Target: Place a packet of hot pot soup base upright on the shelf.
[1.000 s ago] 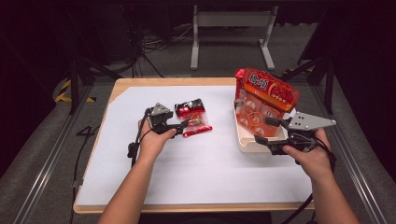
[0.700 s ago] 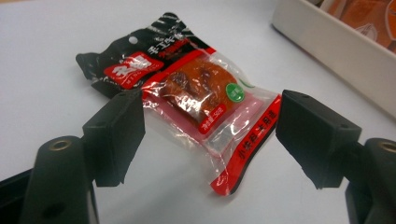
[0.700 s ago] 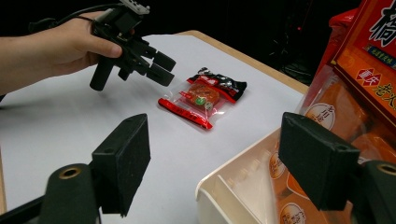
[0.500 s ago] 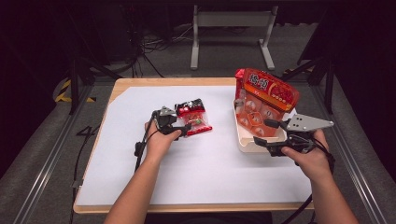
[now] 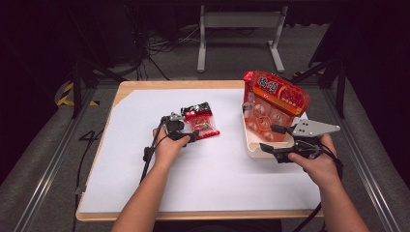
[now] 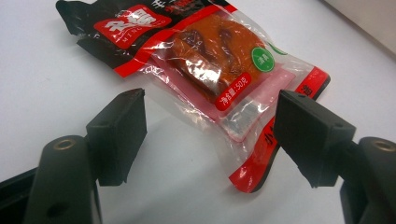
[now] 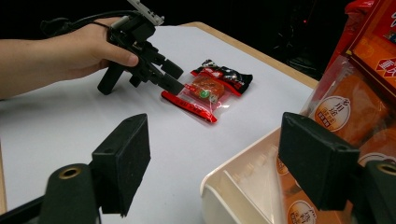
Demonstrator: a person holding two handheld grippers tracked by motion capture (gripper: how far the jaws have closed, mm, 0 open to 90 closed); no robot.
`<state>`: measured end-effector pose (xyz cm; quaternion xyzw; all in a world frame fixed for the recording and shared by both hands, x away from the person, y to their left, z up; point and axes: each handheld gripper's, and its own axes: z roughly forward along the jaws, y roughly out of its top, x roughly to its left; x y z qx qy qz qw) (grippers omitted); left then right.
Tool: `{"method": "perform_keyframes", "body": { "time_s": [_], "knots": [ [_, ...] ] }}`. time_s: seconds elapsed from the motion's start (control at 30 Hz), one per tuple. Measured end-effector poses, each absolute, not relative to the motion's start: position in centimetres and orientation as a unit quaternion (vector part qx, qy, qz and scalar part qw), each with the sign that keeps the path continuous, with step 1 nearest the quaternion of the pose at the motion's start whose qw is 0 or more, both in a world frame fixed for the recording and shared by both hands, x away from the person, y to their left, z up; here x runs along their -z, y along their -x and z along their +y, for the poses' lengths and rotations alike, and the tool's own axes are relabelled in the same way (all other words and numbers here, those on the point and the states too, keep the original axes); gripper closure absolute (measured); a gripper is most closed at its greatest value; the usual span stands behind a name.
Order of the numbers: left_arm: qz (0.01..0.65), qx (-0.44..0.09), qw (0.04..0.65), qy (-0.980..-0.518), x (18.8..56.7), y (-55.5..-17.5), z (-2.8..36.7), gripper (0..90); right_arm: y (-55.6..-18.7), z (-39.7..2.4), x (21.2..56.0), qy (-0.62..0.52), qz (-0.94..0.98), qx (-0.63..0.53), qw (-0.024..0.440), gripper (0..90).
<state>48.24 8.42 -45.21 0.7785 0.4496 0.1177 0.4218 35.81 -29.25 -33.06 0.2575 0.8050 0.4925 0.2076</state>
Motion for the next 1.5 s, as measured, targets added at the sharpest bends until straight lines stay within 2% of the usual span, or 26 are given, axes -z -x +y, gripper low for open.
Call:
{"method": "perform_keyframes", "body": {
  "time_s": [0.23, 0.37, 0.5, 0.63, 0.7, 0.77, 0.87, 1.23, 1.5],
  "knots": [
    [0.446, -0.117, 0.420, -0.782, 45.2, -48.2, 8.2, 28.3, -35.9, -29.2, 33.2, -0.256, 0.806, -0.493, 0.202, 25.2],
    [0.448, -0.116, 0.409, -0.786, 45.3, -48.3, 7.9, 31.7, -36.0, -29.1, 33.3, -0.257, 0.807, -0.493, 0.202, 25.1],
    [0.444, -0.124, 0.396, -0.795, 45.3, -48.4, 7.7, 39.3, -36.0, -29.1, 33.4, -0.257, 0.807, -0.494, 0.197, 25.2],
    [0.444, -0.127, 0.395, -0.794, 45.3, -48.4, 7.7, 50.8, -36.1, -29.2, 33.5, -0.259, 0.807, -0.494, 0.196, 25.2],
    [0.432, -0.123, 0.397, -0.800, 45.3, -48.3, 7.6, 62.0, -36.1, -29.2, 33.6, -0.258, 0.807, -0.494, 0.196, 25.2],
    [0.426, -0.133, 0.395, -0.803, 45.2, -48.1, 7.3, 67.2, -36.1, -29.2, 33.5, -0.257, 0.807, -0.494, 0.196, 25.2],
    [0.411, -0.142, 0.391, -0.812, 45.2, -48.0, 7.2, 80.2, -36.1, -29.1, 33.6, -0.257, 0.807, -0.494, 0.196, 25.2],
    [0.412, -0.137, 0.403, -0.805, 45.2, -47.9, 7.3, 89.9, -36.2, -29.1, 33.7, -0.256, 0.808, -0.492, 0.195, 25.4],
    [0.409, -0.135, 0.413, -0.802, 44.9, -47.6, 7.6, 90.0, -36.2, -28.9, 33.8, -0.254, 0.810, -0.491, 0.195, 25.7]
  ]
}}
